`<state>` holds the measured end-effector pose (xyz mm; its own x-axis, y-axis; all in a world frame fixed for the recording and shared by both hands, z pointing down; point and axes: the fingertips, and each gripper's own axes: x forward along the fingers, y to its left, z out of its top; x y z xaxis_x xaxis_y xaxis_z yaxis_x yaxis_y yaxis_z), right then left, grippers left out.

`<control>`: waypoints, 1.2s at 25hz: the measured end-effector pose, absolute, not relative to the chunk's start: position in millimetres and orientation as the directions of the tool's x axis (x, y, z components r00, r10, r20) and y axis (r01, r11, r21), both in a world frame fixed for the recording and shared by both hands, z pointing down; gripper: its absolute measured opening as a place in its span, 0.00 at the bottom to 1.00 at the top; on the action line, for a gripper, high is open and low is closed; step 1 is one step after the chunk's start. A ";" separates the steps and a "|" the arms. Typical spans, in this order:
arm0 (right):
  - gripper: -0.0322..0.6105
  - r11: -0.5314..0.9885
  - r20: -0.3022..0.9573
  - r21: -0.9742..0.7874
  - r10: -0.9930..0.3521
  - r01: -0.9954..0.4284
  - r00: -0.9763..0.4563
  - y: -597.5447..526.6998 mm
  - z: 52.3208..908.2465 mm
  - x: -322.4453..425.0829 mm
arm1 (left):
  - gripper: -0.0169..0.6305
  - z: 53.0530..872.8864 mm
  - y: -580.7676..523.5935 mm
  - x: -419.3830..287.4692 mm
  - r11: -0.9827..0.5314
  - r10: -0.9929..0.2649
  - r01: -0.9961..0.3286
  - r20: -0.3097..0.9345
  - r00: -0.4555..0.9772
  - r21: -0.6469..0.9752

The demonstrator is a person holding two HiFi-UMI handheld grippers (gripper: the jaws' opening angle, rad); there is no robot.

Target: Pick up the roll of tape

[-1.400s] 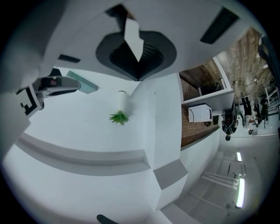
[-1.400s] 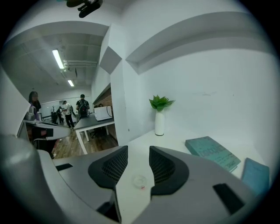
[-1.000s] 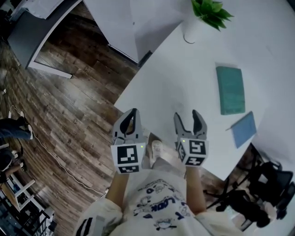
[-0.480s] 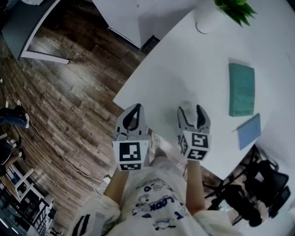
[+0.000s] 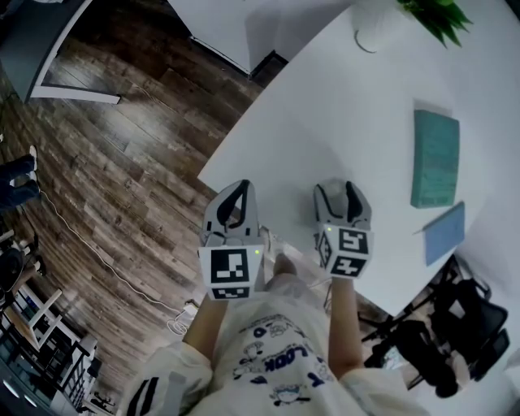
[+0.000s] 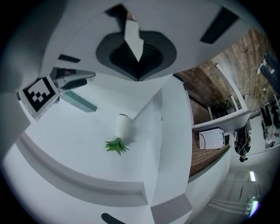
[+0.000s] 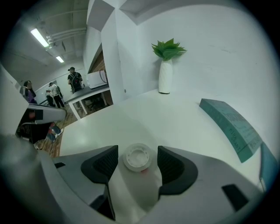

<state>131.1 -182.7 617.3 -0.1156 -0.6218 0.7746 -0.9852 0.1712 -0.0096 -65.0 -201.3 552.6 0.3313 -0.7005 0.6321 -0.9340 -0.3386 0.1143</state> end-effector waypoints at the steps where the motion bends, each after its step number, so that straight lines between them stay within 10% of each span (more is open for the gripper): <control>1: 0.48 0.171 0.778 -0.010 -0.617 -0.985 -0.115 -182.0 619.0 131.0 | 0.03 553.8 -201.0 -65.7 -0.337 -0.699 -0.935 0.635 0.329 0.114; 30: 0.36 0.129 0.655 -0.013 -0.748 -0.992 -0.106 -196.9 548.6 130.4 | 0.03 502.7 -214.3 -66.1 -0.326 -0.779 -0.941 0.539 0.320 0.088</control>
